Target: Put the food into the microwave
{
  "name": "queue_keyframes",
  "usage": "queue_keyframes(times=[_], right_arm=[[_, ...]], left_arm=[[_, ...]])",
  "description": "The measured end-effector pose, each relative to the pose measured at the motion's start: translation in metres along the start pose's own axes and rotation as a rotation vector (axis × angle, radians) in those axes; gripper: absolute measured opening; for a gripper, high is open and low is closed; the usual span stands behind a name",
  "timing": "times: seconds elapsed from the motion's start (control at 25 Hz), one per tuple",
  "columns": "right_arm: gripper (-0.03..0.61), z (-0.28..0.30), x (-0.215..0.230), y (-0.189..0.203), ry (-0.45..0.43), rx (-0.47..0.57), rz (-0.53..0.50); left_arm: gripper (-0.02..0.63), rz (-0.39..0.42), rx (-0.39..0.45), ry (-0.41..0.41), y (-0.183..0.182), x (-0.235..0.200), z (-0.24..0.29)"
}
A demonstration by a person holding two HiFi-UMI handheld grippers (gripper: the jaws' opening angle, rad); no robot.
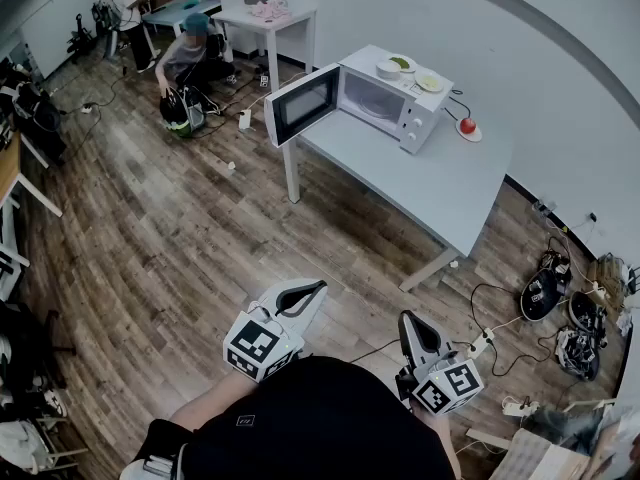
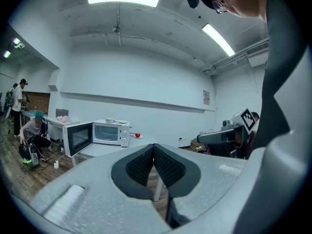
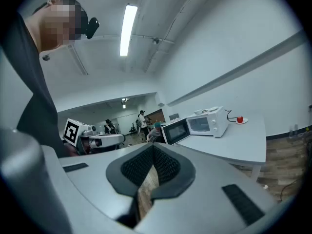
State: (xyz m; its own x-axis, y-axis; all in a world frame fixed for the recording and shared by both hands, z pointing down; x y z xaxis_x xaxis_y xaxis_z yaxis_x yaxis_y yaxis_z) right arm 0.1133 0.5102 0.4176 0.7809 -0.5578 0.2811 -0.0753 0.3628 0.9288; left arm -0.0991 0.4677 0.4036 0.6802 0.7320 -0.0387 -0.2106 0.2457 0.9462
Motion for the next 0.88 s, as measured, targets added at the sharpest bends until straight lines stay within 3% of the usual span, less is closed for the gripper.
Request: queue_keyframes(times=[0.32,0.6,0.88], right_arm=[[0.009,0.022,-0.015,0.000,-0.001,-0.019,-0.007],[0.011,0.060,-0.053,-0.008,-0.014,0.002,-0.044],[0.011,0.097,-0.087,-0.007,-0.009,-0.002,-0.008]], left_arm=[[0.008,-0.005,0.009,-0.005,0.001,-0.025,-0.012],[0.008,-0.010,0.015,0.010,0.013,-0.061,-0.044],[0.009,0.035,0.012,0.023,0.020,-0.109,-0.073]])
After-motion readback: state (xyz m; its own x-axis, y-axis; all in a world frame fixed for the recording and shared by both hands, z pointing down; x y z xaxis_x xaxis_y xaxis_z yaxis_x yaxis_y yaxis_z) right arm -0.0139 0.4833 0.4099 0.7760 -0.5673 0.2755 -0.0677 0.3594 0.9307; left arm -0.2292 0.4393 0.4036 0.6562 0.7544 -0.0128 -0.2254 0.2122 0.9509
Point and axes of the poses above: the fingertips, and each gripper's own axes: z forward along the fingers, x to its right, y out of its underside, the point moved 5 cm from there along -z, backward along the fingers, and after that the axes turned 9 degrees about -x, right-handed, at the moved point
